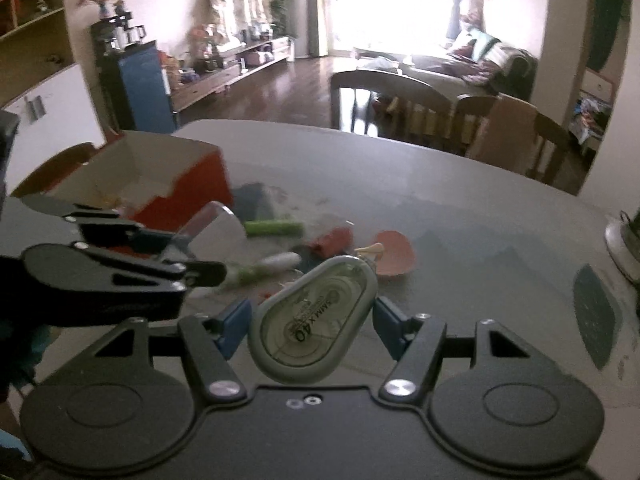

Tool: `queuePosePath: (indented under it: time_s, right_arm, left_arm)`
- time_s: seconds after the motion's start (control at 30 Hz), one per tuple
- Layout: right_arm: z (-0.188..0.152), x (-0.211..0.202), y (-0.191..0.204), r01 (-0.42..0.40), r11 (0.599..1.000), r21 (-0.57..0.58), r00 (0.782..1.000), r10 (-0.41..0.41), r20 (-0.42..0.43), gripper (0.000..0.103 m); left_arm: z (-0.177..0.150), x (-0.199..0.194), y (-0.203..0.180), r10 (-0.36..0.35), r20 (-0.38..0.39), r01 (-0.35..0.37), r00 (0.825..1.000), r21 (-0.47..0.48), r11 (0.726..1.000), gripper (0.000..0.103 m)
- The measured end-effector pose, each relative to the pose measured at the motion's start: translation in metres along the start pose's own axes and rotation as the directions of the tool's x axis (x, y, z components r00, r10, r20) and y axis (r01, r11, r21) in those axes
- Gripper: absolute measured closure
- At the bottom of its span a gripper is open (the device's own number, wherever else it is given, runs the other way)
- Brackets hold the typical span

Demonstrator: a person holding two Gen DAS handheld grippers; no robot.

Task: Organize rigid objects
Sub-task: 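Carry the purple-ball tube and correction tape over the cardboard box with both grippers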

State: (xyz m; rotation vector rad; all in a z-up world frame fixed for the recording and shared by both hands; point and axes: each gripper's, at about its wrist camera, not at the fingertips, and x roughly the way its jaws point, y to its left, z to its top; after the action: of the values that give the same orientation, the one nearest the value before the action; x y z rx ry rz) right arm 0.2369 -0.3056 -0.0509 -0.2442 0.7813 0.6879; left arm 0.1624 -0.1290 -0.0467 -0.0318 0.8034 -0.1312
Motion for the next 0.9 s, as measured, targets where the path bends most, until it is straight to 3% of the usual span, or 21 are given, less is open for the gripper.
queuePosePath:
  time_s: [0.53, 0.9]
  right_arm:
    - [0.056, 0.008, 0.107, -0.061, 0.994, -0.095, 0.996, 0.066, 0.057, 0.037]
    - [0.081, 0.031, 0.163, -0.073, 0.989, -0.130, 0.994, 0.083, 0.070, 0.037]
  left_arm:
    - [0.010, -0.064, 0.114, 0.030, 0.053, -0.027, 0.998, -0.056, 0.998, 0.063]
    - [0.013, -0.076, 0.175, 0.041, 0.057, -0.037, 0.998, -0.071, 0.997, 0.063]
